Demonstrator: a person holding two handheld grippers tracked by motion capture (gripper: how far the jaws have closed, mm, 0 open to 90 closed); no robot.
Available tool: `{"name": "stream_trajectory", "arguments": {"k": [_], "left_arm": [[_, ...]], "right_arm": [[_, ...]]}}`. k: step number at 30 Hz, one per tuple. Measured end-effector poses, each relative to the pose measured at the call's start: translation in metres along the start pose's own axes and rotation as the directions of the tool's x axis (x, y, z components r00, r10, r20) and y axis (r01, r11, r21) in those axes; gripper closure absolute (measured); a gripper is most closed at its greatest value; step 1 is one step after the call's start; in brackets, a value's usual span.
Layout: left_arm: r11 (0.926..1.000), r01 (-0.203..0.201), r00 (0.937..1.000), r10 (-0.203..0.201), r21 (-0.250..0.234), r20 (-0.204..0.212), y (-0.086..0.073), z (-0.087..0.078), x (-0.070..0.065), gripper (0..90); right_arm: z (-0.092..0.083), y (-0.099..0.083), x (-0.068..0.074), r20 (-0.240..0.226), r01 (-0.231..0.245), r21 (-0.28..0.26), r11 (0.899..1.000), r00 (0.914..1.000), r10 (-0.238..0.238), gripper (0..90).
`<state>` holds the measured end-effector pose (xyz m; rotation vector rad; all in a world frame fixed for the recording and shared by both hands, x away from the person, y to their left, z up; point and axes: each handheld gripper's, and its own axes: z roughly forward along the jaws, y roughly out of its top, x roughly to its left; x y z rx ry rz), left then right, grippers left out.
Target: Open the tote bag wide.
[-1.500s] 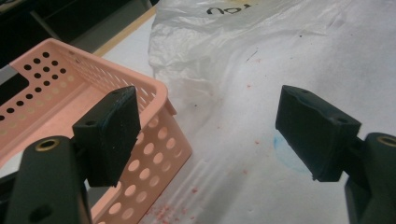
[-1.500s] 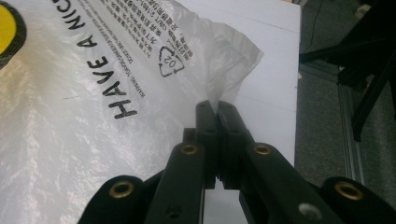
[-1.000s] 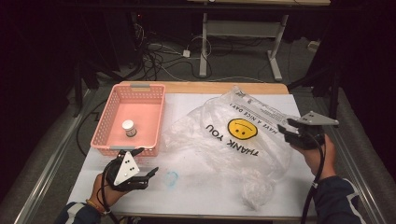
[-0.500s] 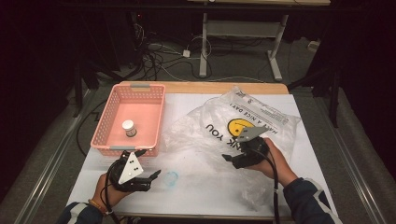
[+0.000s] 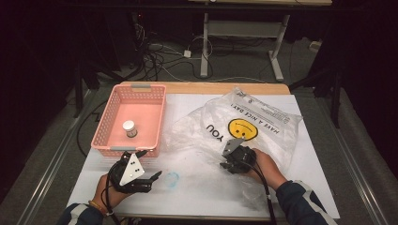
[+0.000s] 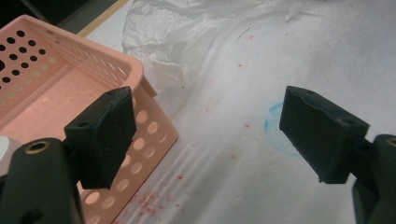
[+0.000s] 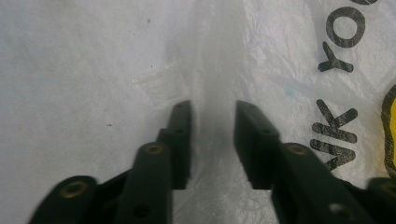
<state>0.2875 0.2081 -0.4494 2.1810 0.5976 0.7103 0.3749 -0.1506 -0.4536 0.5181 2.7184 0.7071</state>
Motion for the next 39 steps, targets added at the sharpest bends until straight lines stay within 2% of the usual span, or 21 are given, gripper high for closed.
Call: {"name": "stream_trajectory", "arguments": {"k": [2,5,9,10,12,15,16,17,19,22,24,26,27,28,29,31,32,33,34,37,39], "left_arm": [[1.0000,-0.001,1.0000,0.001,0.002,-0.002,0.000,0.000,0.000,18.3],[1.0000,0.002,1.0000,-0.002,-0.001,-0.006,0.000,-0.001,0.002,18.3],[0.9999,0.010,0.9999,-0.011,-0.006,-0.014,0.001,-0.002,0.005,17.8],[1.0000,0.009,0.9998,-0.009,-0.004,-0.017,0.001,-0.002,0.006,17.8],[0.9999,0.009,0.9997,-0.010,-0.010,-0.022,0.002,-0.003,0.007,17.8],[0.9998,0.015,0.9992,-0.015,-0.015,-0.037,0.002,-0.005,0.010,17.8],[0.9997,0.016,0.9989,-0.017,-0.019,-0.043,0.003,-0.006,0.011,17.8],[0.9995,0.018,0.9987,-0.019,-0.024,-0.047,0.004,-0.007,0.013,17.8],[0.9993,0.017,0.9976,-0.019,-0.034,-0.067,0.006,-0.010,0.018,17.8],[0.9983,0.031,0.9945,-0.036,-0.050,-0.099,0.012,-0.015,0.029,17.8],[0.9980,0.041,0.9927,-0.046,-0.048,-0.111,0.015,-0.019,0.038,16.9],[0.9974,0.057,0.9894,-0.062,-0.043,-0.131,0.017,-0.021,0.048,15.6],[0.9966,0.074,0.9891,-0.078,-0.038,-0.125,0.018,-0.021,0.055,15.0],[0.9957,0.086,0.9874,-0.090,-0.032,-0.130,0.019,-0.021,0.060,15.0],[0.9954,0.093,0.9855,-0.095,-0.021,-0.141,0.020,-0.020,0.066,15.0],[0.9914,0.130,0.9846,-0.127,0.016,-0.120,0.022,-0.017,0.079,14.8],[0.9909,0.132,0.9837,-0.127,0.028,-0.127,0.023,-0.015,0.084,14.7],[0.9917,0.125,0.9834,-0.120,0.031,-0.136,0.024,-0.013,0.089,14.8],[0.9896,0.137,0.9825,-0.130,0.044,-0.133,0.026,-0.011,0.093,14.9],[0.9865,0.146,0.9874,-0.140,0.076,-0.073,0.029,-0.003,0.105,15.3],[0.9812,0.156,0.9856,-0.148,0.113,-0.083,0.031,0.005,0.113,15.4]], "right_arm": [[-0.001,0.000,-0.001,0.004,-0.007,-0.005,1.000,1.0000,0.007,83.8],[-0.007,0.000,-0.004,0.024,-0.025,-0.059,0.998,0.9994,0.026,88.9],[-0.017,0.004,-0.007,0.078,-0.053,-0.139,0.989,0.9949,0.064,90.0],[-0.023,0.007,-0.008,0.118,-0.055,-0.177,0.983,0.9900,0.077,90.0],[-0.026,0.007,-0.009,0.138,-0.058,-0.196,0.979,0.9866,0.086,90.0],[-0.036,0.009,-0.013,0.179,-0.073,-0.263,0.962,0.9762,0.123,90.0],[-0.044,0.010,-0.015,0.214,-0.068,-0.298,0.952,0.9673,0.136,90.0],[-0.044,0.010,-0.015,0.214,-0.068,-0.298,0.952,0.9673,0.136,90.0],[-0.051,0.013,-0.017,0.234,-0.071,-0.330,0.941,0.9599,0.155,90.0],[-0.061,0.018,-0.021,0.257,-0.071,-0.383,0.921,0.9496,0.180,90.0],[-0.068,0.021,-0.023,0.272,-0.072,-0.424,0.903,0.9408,0.202,90.0],[-0.076,0.024,-0.024,0.298,-0.060,-0.447,0.893,0.9309,0.211,90.0],[-0.084,0.026,-0.026,0.318,-0.058,-0.490,0.870,0.9171,0.240,90.0],[-0.084,0.026,-0.026,0.318,-0.058,-0.490,0.870,0.9171,0.240,90.0],[-0.088,0.027,-0.027,0.321,-0.060,-0.504,0.862,0.9129,0.252,90.0],[-0.095,0.029,-0.028,0.343,-0.043,-0.534,0.845,0.9017,0.263,90.0],[-0.098,0.031,-0.028,0.353,-0.037,-0.545,0.838,0.8962,0.269,90.0],[-0.101,0.032,-0.028,0.358,-0.032,-0.552,0.833,0.8937,0.271,90.0],[-0.102,0.033,-0.028,0.364,-0.024,-0.561,0.828,0.8909,0.272,90.0],[-0.105,0.035,-0.028,0.373,-0.010,-0.569,0.822,0.8878,0.269,90.0],[-0.107,0.035,-0.029,0.375,-0.007,-0.583,0.813,0.8849,0.276,90.0]]}}
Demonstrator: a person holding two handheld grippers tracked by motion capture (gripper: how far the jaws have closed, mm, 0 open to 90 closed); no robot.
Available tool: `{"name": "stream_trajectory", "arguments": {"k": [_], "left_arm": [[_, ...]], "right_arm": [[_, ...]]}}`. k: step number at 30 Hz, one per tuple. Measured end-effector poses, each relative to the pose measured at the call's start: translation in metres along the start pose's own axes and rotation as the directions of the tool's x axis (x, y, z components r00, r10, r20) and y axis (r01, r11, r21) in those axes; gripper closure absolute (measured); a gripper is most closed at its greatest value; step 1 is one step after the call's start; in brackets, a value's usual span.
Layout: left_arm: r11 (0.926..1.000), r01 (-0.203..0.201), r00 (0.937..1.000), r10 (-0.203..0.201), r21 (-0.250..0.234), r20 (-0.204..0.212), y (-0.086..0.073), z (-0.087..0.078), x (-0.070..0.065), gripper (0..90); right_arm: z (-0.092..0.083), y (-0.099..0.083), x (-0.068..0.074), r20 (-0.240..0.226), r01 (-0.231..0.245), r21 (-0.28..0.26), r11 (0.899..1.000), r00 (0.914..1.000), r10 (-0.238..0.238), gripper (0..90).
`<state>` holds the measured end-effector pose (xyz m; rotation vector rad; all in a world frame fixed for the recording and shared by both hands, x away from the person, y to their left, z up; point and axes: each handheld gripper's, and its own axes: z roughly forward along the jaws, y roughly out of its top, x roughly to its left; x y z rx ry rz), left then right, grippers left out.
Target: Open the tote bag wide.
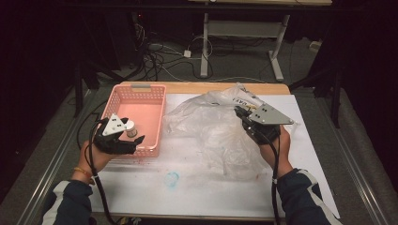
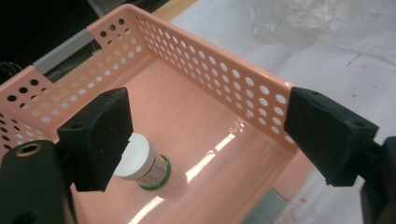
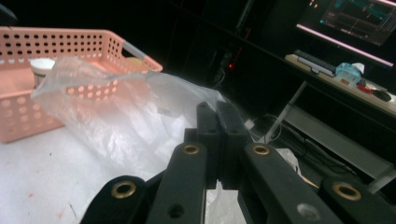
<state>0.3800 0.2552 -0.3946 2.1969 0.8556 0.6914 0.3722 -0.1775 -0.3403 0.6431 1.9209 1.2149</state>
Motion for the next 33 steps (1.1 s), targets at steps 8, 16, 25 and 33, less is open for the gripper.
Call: {"name": "stream_trajectory", "arguments": {"k": [8,16,25,33], "left_arm": [[0.9887,0.043,0.9989,-0.040,0.143,-0.026,0.003,0.032,0.036,18.3],[0.9091,0.017,0.9995,-0.026,0.416,0.016,0.008,0.072,0.055,25.3],[0.8659,0.061,0.9890,-0.120,0.496,0.086,0.004,0.086,0.069,47.7],[0.9063,0.059,0.9868,-0.116,0.419,0.113,0.008,0.077,0.065,48.2]], "right_arm": [[-0.002,-0.001,-0.001,-0.035,-0.024,-0.013,1.000,0.9991,0.024,90.0],[0.000,-0.004,0.004,-0.115,-0.022,-0.005,1.000,0.9931,0.021,90.0],[0.004,-0.008,0.011,-0.147,-0.002,0.010,1.000,0.9891,0.003,90.0],[0.002,-0.009,0.008,-0.137,-0.010,0.007,1.000,0.9906,0.011,90.0]]}}
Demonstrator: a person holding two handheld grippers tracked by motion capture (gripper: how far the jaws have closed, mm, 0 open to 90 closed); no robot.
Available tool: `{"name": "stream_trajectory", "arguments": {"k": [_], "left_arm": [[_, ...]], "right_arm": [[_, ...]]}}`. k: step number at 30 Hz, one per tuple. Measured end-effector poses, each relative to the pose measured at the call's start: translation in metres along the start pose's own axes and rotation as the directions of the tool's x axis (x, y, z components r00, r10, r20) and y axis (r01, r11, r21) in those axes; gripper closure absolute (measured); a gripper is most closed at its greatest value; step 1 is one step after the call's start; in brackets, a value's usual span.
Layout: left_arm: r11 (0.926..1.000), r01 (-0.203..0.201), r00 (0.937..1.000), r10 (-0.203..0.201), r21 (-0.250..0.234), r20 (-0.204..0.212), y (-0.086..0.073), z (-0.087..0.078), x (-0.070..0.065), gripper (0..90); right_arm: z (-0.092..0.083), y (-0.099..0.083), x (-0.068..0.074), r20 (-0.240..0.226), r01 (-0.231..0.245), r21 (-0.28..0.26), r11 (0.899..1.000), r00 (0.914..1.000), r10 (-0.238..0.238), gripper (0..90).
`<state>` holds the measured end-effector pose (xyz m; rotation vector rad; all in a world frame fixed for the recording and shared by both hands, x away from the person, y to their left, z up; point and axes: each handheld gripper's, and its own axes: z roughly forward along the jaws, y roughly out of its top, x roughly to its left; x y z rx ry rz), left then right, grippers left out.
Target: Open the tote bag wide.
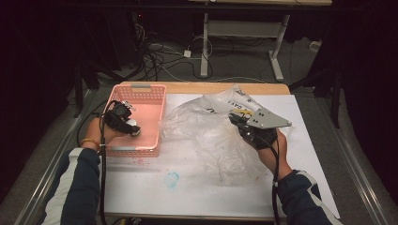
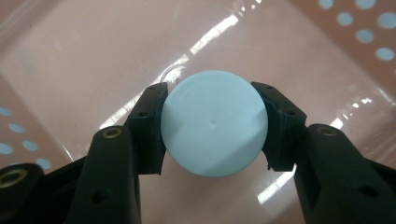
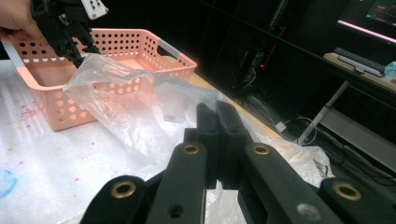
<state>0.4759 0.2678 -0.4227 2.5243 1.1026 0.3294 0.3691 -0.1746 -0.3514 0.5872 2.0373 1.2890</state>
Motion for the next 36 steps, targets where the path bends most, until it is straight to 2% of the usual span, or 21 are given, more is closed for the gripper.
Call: {"name": "stream_trajectory", "arguments": {"k": [6,10,13,16,21,24,29,33,36], "left_arm": [[0.9988,-0.001,1.0000,0.001,-0.048,-0.001,0.000,-0.005,-0.005,48.3],[0.9960,-0.016,0.9996,0.013,-0.088,-0.026,0.000,-0.009,-0.011,48.4],[0.9907,-0.023,0.9989,0.018,-0.134,-0.044,-0.002,-0.014,-0.017,48.4],[0.9837,-0.030,0.9987,0.022,-0.177,-0.045,-0.005,-0.019,-0.024,48.4],[0.9668,-0.045,0.9976,0.030,-0.252,-0.063,-0.010,-0.029,-0.037,48.5],[0.9522,-0.061,0.9965,0.041,-0.299,-0.073,-0.011,-0.039,-0.045,48.4],[0.9204,-0.116,0.9913,0.083,-0.373,-0.102,-0.012,-0.059,-0.068,48.5],[0.8918,-0.154,0.9871,0.121,-0.425,-0.104,-0.012,-0.074,-0.084,48.5],[0.8637,-0.192,0.9811,0.155,-0.466,-0.116,-0.009,-0.084,-0.099,48.5]], "right_arm": [[0.000,0.000,0.003,0.007,0.011,0.008,1.000,0.9999,-0.011,90.0],[0.002,-0.001,0.003,0.005,0.018,0.016,1.000,0.9998,-0.018,90.0],[0.002,-0.002,0.004,0.005,0.020,0.018,1.000,0.9998,-0.020,90.0],[0.003,-0.002,0.005,0.002,0.018,0.020,1.000,0.9998,-0.018,90.0],[0.003,-0.003,0.005,0.003,0.018,0.022,1.000,0.9998,-0.018,90.0],[0.002,-0.003,0.004,0.011,0.016,0.021,1.000,0.9998,-0.016,90.0],[-0.001,-0.002,0.004,0.026,0.014,0.016,1.000,0.9996,-0.014,90.0],[-0.002,0.000,0.003,0.035,0.011,0.010,1.000,0.9993,-0.012,90.0],[-0.002,0.001,0.004,0.034,0.011,0.013,1.000,0.9993,-0.012,90.0]]}}
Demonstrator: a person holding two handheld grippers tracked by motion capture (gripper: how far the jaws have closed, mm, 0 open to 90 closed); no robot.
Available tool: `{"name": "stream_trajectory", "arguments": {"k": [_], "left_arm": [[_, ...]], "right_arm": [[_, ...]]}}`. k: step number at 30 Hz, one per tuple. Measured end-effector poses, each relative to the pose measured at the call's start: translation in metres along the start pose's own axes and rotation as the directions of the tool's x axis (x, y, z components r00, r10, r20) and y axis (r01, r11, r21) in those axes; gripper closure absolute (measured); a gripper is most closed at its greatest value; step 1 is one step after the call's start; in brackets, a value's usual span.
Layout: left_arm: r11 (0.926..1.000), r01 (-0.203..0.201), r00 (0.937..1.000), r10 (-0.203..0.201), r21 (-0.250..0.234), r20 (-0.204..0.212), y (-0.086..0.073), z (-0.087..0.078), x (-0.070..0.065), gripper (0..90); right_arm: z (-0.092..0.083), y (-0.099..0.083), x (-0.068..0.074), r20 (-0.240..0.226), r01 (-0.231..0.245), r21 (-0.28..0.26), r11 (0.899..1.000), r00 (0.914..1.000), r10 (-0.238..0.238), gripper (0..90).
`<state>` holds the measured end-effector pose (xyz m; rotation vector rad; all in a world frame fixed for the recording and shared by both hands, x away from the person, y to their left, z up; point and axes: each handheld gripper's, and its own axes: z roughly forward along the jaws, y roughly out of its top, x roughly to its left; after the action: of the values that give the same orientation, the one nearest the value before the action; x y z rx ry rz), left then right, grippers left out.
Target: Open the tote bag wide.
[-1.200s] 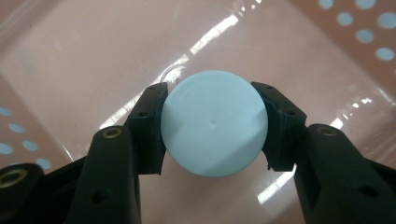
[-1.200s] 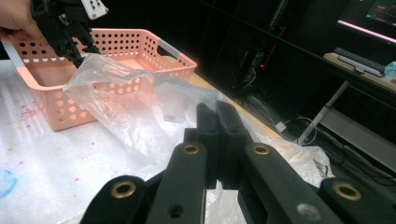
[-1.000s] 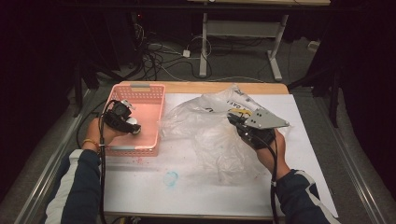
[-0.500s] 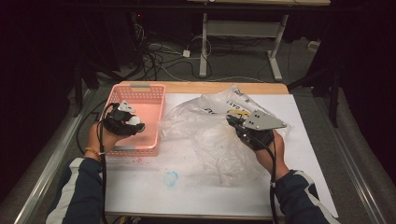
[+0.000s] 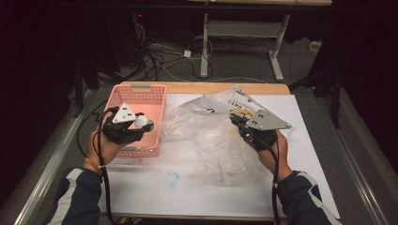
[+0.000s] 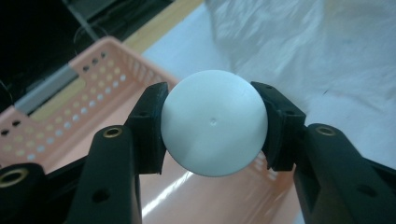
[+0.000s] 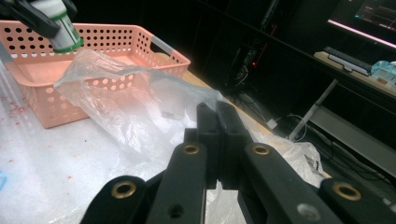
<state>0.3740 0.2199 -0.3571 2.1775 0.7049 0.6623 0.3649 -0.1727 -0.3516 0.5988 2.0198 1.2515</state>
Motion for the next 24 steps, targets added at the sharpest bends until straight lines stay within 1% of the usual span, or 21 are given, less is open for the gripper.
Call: {"name": "stream_trajectory", "arguments": {"k": [3,6,9,12,14,16,18,19,21,24], "left_arm": [[0.9981,-0.045,0.9988,0.045,-0.042,0.017,0.010,-0.005,-0.015,48.5],[0.9930,-0.084,0.9949,0.088,-0.084,0.050,0.020,-0.005,-0.031,48.5],[0.9857,-0.131,0.9875,0.139,-0.106,0.074,0.031,0.002,-0.049,48.5],[0.9781,-0.173,0.9771,0.185,-0.116,0.105,0.040,0.012,-0.065,48.5],[0.9746,-0.189,0.9715,0.203,-0.120,0.122,0.043,0.021,-0.074,48.5],[0.9732,-0.193,0.9671,0.210,-0.125,0.143,0.045,0.030,-0.081,48.5],[0.9710,-0.203,0.9626,0.222,-0.126,0.156,0.046,0.041,-0.089,48.5],[0.9704,-0.206,0.9615,0.225,-0.127,0.158,0.046,0.047,-0.093,48.5],[0.9706,-0.205,0.9579,0.226,-0.125,0.178,0.046,0.060,-0.101,48.5],[0.9707,-0.213,0.9525,0.232,-0.111,0.198,0.046,0.080,-0.110,48.5]], "right_arm": [[0.000,0.000,0.001,-0.001,0.000,0.001,1.000,1.0000,0.000,90.0],[0.001,0.001,0.002,-0.001,-0.001,0.001,1.000,1.0000,0.001,90.0],[0.003,0.000,0.004,-0.003,-0.013,0.008,1.000,0.9999,0.013,90.0],[0.003,0.001,0.006,-0.006,-0.005,0.010,1.000,1.0000,0.005,90.0],[0.003,0.001,0.007,-0.009,-0.004,0.006,1.000,1.0000,0.004,90.0],[0.002,0.001,0.008,-0.014,-0.009,0.000,1.000,0.9999,0.009,90.0],[0.003,0.002,0.008,-0.021,-0.014,-0.002,1.000,0.9997,0.014,90.0],[0.003,0.001,0.009,-0.025,-0.018,-0.002,1.000,0.9995,0.018,90.0],[0.003,0.001,0.009,-0.031,-0.018,-0.001,1.000,0.9994,0.018,90.0],[0.002,0.002,0.010,-0.032,-0.018,-0.005,1.000,0.9993,0.018,90.0]]}}
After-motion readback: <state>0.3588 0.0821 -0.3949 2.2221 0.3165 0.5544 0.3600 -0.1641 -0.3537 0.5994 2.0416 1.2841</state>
